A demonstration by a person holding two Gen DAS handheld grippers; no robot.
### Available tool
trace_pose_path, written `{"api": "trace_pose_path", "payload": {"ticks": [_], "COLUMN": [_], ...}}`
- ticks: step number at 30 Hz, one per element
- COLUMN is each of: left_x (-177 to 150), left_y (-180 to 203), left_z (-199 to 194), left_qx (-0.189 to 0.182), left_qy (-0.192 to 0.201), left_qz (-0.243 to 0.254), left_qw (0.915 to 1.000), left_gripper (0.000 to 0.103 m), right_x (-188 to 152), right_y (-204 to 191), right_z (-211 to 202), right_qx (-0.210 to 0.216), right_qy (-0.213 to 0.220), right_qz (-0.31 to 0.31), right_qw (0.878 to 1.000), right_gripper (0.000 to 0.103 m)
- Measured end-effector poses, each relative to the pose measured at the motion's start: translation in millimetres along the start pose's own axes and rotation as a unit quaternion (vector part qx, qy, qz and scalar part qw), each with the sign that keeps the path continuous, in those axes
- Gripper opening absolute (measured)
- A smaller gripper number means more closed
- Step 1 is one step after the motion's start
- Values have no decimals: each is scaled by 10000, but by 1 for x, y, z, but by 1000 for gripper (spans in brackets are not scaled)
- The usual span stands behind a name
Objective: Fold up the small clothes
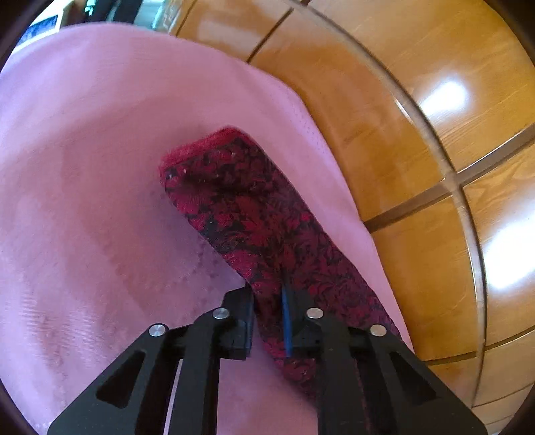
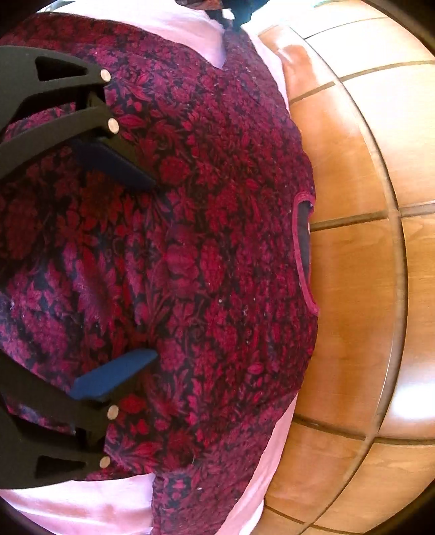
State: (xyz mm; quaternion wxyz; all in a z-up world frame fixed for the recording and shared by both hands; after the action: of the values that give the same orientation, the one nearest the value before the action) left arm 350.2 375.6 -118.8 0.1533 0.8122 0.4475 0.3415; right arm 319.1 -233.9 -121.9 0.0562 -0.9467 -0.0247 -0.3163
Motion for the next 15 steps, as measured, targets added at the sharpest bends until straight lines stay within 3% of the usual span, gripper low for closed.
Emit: {"api": "trace_pose_path", "payload": {"ticks": [3, 5, 11, 13, 15], "left_x": [-7, -13, -32, -32, -36], "left_y": [-4, -16, -42, -36, -24], "left_z": [-38, -53, -45, -50, -63], "left_qx": [-120, -121, 476, 688, 810], "left_qy": [477, 589, 404, 394, 449], "left_qz": [49, -57, 140, 218, 360], "left_qw": [9988, 9982, 9980, 9966, 9950], "left_gripper": [9, 9, 10, 14, 37], "right_x": [-1, -2, -2, -2, -2], "right_y": [1, 1, 2, 2, 3], "right_z": [-1, 0, 1, 1, 2], "right_qx": [17, 17, 4, 17, 42], "right_qy": [25, 45, 68, 75, 90], "right_qz": [31, 42, 48, 54, 70], "right_qw": [10000, 10000, 10000, 10000, 9999], "right_gripper": [98, 98, 99, 99, 100]}}
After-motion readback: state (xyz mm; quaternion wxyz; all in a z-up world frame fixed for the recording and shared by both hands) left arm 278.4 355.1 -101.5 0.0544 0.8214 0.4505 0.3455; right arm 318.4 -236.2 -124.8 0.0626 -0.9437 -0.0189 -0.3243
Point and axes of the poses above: each gripper's, at about its wrist camera, not at the fingertips, and z roughly the way its jaws point, y to its right, x to its top, the point moved 3 cm from there along z, roughly the way its jaws point, and after that the axes turned 1 degree about y, right-handed, at the moved point
